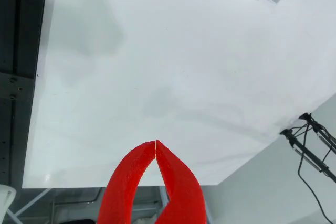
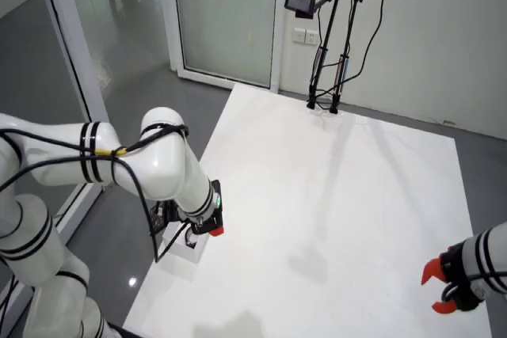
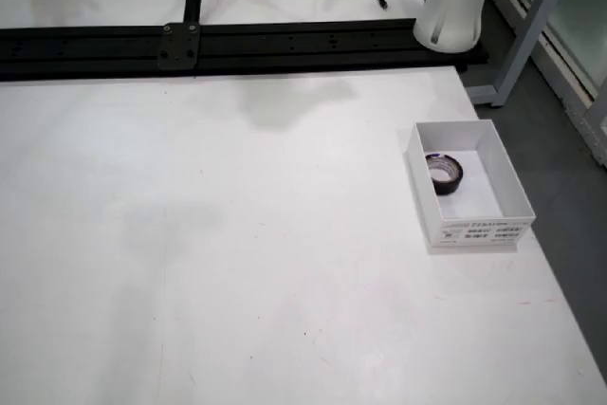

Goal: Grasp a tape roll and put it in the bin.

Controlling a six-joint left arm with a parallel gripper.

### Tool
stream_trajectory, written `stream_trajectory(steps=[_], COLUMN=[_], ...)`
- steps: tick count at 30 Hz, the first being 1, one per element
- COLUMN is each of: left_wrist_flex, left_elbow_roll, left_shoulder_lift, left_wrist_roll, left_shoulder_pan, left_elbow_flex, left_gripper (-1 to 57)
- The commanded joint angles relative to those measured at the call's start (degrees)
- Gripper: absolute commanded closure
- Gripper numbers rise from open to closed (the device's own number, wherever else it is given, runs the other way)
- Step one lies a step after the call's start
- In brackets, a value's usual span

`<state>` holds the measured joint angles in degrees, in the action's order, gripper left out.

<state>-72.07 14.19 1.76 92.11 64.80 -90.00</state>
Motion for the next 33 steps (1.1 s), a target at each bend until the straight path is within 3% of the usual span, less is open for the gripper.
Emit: stream_trajectory(steps=[1,13,33], left_wrist_flex=[0.0,0.0,0.0], left_elbow_roll=[0.0,0.1,0.0], left_shoulder_lift=[0.0,0.0,0.0], left_wrist_roll=[0.0,0.0,0.0], left_shoulder_pan=[-2.8,-4.7,0.1], left_elbow_flex=[0.0,0.0,0.0], left_gripper=[56.8,56.8,56.8])
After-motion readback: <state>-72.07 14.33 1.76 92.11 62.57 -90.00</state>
